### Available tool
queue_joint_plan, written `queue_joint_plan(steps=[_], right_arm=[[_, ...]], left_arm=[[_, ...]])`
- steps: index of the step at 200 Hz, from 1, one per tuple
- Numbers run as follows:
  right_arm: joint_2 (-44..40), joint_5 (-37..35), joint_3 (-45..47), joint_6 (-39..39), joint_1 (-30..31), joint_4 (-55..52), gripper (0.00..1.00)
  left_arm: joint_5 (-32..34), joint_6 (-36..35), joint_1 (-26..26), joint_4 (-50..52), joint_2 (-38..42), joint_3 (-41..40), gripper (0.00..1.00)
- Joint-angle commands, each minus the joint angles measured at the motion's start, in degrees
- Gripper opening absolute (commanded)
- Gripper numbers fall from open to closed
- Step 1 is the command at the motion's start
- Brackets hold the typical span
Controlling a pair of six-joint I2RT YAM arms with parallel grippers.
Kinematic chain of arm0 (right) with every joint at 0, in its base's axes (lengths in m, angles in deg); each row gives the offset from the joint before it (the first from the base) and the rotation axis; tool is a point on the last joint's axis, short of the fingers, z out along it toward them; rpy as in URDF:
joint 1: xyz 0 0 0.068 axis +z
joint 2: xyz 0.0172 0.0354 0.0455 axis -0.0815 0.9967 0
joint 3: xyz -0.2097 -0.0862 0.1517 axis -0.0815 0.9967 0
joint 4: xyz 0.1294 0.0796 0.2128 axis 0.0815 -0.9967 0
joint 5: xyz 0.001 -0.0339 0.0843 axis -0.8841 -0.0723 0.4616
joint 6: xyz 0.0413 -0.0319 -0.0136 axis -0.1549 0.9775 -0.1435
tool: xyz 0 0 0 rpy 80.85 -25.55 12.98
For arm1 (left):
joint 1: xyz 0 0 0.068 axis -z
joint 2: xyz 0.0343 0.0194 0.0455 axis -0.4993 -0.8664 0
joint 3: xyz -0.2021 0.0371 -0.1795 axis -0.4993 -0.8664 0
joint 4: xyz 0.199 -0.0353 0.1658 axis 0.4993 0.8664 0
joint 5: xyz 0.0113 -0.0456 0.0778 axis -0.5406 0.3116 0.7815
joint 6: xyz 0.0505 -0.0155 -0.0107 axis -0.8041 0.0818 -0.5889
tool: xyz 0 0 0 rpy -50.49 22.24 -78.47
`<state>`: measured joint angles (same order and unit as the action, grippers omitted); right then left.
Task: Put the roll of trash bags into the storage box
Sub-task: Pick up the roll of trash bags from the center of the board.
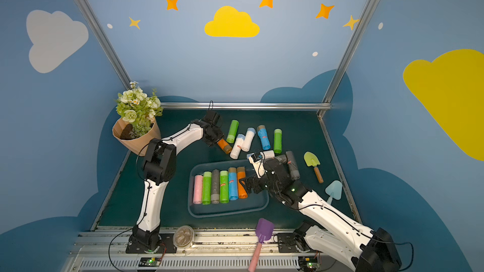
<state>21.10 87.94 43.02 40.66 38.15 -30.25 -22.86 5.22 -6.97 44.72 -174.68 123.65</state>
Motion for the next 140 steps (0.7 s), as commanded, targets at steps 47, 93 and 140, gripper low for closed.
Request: queue_joint_plan(steps=[47, 93, 140], right_arm=[[13.75, 0.96, -11.42, 3.79, -0.31, 4.42, 0.97], [18.86, 1.59, -15.85, 2.27, -0.30, 3.69, 0.97], [22.87, 2.87, -21.46, -2.50, -0.60, -2.11, 0.97]], left_arm=[[-2.61, 0.05, -1.42, 1.92, -4.51, 4.48, 0.47], [-1.61, -0.71, -1.88, -1.44, -0.42, -0.09, 0.38], [1.90, -2.55, -1.97, -9.04, 12.01, -13.63, 0.36]])
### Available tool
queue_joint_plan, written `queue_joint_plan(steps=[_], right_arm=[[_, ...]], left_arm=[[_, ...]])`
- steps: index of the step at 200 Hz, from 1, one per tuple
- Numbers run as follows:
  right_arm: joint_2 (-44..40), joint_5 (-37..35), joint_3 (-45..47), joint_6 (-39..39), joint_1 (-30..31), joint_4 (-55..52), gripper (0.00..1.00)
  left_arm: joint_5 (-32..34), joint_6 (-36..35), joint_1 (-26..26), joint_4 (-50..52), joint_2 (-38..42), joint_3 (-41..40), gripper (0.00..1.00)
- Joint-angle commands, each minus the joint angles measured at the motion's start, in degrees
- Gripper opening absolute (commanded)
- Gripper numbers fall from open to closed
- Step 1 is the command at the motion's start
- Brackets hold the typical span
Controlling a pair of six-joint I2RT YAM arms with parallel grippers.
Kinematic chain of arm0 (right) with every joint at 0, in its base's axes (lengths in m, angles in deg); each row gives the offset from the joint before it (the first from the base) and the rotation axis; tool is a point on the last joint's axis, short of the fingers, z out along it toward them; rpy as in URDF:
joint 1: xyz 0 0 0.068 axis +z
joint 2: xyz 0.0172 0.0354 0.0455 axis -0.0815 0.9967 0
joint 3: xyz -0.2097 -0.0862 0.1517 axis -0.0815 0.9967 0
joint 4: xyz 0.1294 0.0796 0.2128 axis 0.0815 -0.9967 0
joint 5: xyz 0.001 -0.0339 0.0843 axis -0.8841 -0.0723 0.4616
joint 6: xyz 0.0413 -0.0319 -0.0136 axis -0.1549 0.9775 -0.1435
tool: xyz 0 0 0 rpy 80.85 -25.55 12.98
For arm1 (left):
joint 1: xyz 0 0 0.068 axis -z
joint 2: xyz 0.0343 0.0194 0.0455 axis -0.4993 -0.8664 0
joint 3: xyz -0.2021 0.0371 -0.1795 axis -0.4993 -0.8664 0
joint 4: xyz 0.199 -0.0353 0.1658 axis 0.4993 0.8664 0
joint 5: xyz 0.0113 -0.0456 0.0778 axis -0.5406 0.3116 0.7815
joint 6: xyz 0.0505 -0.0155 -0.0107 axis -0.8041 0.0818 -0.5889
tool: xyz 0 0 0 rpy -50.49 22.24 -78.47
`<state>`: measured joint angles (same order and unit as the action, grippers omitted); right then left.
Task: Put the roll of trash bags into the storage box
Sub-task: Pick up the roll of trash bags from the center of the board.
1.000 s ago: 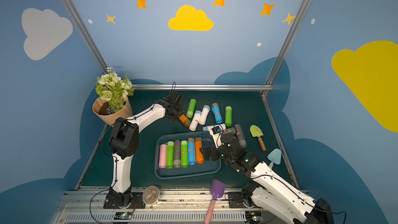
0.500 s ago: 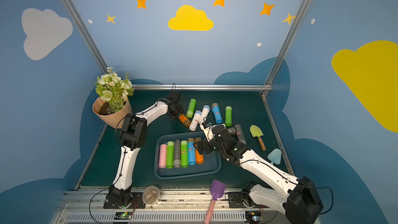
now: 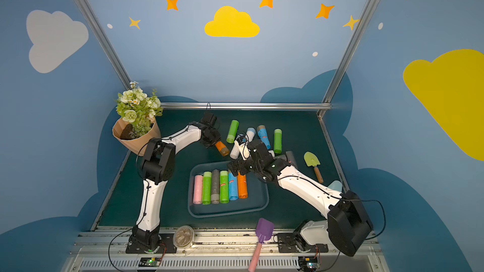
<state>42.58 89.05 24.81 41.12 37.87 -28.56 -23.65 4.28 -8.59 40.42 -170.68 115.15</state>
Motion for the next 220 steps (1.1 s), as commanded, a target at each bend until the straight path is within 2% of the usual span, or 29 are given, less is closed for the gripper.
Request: queue_joint_plan(steps=[1, 54, 94, 163, 220], right_arm=[[1.45, 1.84, -3.36, -3.00, -0.29, -3.90, 0.97], [2.38, 7.88, -5.86, -6.55, -0.20, -3.42, 0.97], [4.57, 10.27, -8.18, -7.50, 1.12, -3.68, 0.95], [9.18, 10.00, -9.74, -9.65, 3.44, -1.25, 0.95], [9.02, 11.24, -9.66, -10.03, 3.90, 0.20, 0.95]], left_arm=[[2.72, -1.63, -0.44, -4.99, 8.30, -5.46, 0.36], [0.76, -3.00, -0.38, -15.37, 24.08, -21.68, 0.36], [-4.21, -3.93, 0.96, -22.49, 34.30, -32.17, 0.37], [-6.10, -3.55, 6.27, -25.38, 48.04, -43.03, 0.37], [-5.37, -3.01, 8.82, -26.06, 54.78, -48.85, 0.38]])
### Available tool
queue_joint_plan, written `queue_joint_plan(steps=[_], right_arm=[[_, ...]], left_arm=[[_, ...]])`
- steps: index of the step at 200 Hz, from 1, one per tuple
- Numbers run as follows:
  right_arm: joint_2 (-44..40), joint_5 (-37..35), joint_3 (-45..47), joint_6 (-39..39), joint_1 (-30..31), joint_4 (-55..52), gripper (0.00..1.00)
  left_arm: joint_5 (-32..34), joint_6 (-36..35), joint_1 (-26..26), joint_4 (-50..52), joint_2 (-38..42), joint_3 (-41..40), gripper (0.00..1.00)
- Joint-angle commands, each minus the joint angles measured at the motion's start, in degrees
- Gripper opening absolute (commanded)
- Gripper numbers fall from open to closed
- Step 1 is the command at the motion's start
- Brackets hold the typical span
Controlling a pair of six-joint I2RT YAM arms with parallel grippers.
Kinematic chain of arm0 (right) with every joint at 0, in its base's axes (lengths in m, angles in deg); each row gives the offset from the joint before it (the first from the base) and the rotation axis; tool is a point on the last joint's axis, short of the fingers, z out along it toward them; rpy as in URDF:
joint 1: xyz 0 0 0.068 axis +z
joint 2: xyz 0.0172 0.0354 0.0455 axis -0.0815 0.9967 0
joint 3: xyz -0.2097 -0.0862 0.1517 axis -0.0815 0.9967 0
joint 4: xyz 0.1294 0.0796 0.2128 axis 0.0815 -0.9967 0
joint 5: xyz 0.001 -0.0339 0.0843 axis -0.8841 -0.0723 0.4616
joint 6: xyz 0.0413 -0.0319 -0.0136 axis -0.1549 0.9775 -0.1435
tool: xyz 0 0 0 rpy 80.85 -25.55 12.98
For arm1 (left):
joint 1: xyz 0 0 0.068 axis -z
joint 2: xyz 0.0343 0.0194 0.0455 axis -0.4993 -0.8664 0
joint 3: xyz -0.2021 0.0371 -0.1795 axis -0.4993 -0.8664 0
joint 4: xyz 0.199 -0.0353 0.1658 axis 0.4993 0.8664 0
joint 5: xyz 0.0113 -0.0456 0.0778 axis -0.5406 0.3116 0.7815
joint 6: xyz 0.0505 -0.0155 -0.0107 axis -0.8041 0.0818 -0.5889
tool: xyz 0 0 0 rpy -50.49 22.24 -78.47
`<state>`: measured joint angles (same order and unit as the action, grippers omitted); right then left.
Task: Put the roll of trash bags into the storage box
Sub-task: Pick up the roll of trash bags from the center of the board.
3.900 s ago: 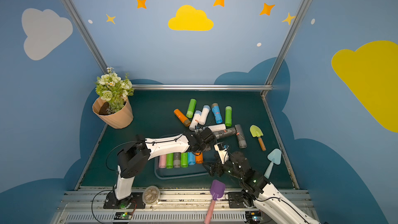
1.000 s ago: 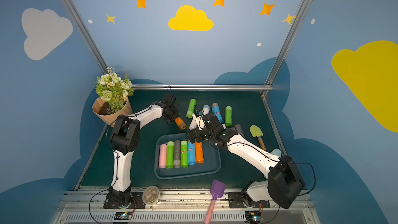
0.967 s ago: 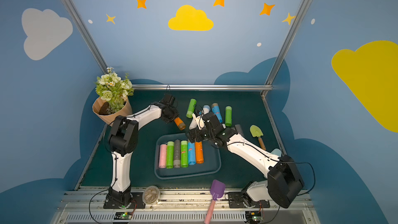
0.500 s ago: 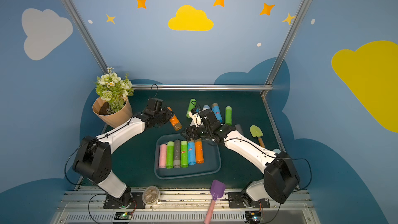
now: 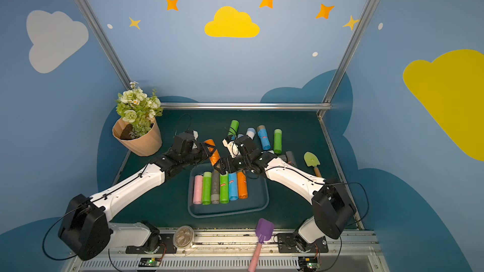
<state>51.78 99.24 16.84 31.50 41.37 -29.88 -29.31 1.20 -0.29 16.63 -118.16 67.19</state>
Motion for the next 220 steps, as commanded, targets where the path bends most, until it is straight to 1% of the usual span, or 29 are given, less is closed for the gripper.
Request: queue_joint_plan(steps=[1, 21, 57, 105, 123, 140, 157, 179, 196, 220], right_arm=[[-0.20, 1.10, -1.70, -0.44, 0.47, 1.52, 0.95], [-0.12, 1.88, -1.96, -0.63, 0.74, 1.88, 0.93], [0.10, 1.97, -2.42, -0.89, 2.46, 2.11, 0.91], [1.90, 2.82, -3.02, -2.49, 3.28, 3.46, 0.76], [2.32, 2.94, -3.28, -2.72, 3.55, 3.10, 0.66], [2.67, 2.72, -3.39, -3.07, 3.75, 2.78, 0.62], [3.14, 2.87, -3.80, -3.40, 3.96, 2.72, 0.55], [4.07, 3.16, -4.82, -3.38, 4.17, 2.13, 0.53], [4.73, 2.99, -5.40, -3.22, 4.23, 1.58, 0.48], [5.61, 3.29, -6.43, -2.82, 4.23, 0.78, 0.45]], left_arm=[[0.27, 0.09, 0.54, -2.33, 2.32, -0.99, 0.38], [-0.09, -0.06, 1.29, -3.21, 2.81, -1.35, 0.38], [1.70, 0.49, 3.29, -3.71, 3.17, -1.84, 0.38], [4.22, 2.26, 5.04, -5.07, 5.17, -4.46, 0.38], [5.08, 2.91, 4.98, -5.93, 6.03, -5.79, 0.38], [5.21, 2.93, 5.04, -5.75, 6.41, -6.17, 0.38], [5.43, 3.01, 5.02, -5.55, 6.73, -6.35, 0.39], [6.15, 3.20, 5.05, -6.01, 7.39, -7.22, 0.40], [7.66, 3.40, 4.96, -6.37, 7.99, -7.78, 0.40], [8.98, 3.62, 4.42, -6.12, 8.29, -7.66, 0.40]])
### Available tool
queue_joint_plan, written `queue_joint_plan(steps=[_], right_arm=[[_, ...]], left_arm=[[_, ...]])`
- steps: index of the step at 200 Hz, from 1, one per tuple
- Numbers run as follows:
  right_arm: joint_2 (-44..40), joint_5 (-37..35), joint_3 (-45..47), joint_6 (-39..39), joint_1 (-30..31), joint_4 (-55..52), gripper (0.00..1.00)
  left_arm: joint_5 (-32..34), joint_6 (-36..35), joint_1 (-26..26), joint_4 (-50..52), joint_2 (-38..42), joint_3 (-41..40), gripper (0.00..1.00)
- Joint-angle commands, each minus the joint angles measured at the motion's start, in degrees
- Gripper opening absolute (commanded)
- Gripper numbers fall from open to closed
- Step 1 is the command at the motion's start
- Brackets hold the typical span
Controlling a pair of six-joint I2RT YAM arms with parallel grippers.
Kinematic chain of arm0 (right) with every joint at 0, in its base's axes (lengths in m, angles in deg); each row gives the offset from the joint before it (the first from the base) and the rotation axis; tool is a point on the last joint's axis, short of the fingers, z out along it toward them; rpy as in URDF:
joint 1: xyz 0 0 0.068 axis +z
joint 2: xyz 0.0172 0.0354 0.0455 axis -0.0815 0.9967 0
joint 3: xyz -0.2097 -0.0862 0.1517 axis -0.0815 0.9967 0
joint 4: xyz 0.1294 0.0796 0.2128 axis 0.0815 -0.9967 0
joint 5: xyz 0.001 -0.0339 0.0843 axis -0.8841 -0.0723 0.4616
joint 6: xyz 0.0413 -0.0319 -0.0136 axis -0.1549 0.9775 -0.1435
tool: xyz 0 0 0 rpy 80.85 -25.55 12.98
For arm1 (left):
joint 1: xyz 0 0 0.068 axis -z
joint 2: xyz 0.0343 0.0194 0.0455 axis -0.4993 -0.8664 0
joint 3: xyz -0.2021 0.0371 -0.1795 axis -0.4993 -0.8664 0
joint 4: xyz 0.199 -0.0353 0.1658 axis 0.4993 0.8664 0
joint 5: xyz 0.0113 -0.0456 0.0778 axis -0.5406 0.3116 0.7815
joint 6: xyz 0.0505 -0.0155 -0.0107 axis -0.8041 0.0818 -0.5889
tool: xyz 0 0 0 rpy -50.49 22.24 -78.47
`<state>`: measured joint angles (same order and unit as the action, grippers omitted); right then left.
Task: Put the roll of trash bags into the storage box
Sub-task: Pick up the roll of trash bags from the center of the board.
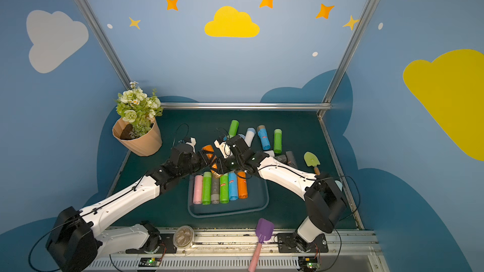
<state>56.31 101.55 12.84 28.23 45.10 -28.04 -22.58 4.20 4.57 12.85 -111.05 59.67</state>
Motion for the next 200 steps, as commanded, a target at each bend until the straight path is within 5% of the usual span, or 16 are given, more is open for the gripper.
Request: queue_joint_plan(steps=[1, 50, 119, 126, 130, 158, 200], right_arm=[[1.12, 1.00, -2.41, 0.50, 0.49, -1.07, 0.45], [2.67, 2.55, -3.79, 1.44, 0.45, -1.92, 0.34], [2.68, 6.23, -2.14, -1.22, -2.79, 0.95, 0.31], [2.40, 5.99, -2.00, -1.22, -3.09, 0.61, 0.31], [2.18, 5.85, -1.85, -1.29, -3.27, 0.37, 0.31], [0.33, 3.60, -0.14, -1.16, -4.62, -1.98, 0.31], [-6.01, -1.78, 2.98, 0.40, -5.91, -7.15, 0.31]], left_arm=[[2.27, 0.63, -0.47, -2.36, 1.18, -0.15, 0.40], [-0.51, 1.49, -2.90, -4.84, -0.80, -0.24, 0.42], [-1.66, -0.22, -6.58, 1.04, 0.57, 1.05, 0.74], [-1.86, -0.54, -7.23, 1.69, 1.14, 0.82, 0.96], [-2.12, -0.79, -7.54, 1.94, 1.57, 0.61, 1.00], [-4.63, -5.39, -9.52, 2.34, 6.35, -1.41, 1.00], [-11.18, -22.68, -10.60, 11.23, 10.67, 0.43, 1.00]])
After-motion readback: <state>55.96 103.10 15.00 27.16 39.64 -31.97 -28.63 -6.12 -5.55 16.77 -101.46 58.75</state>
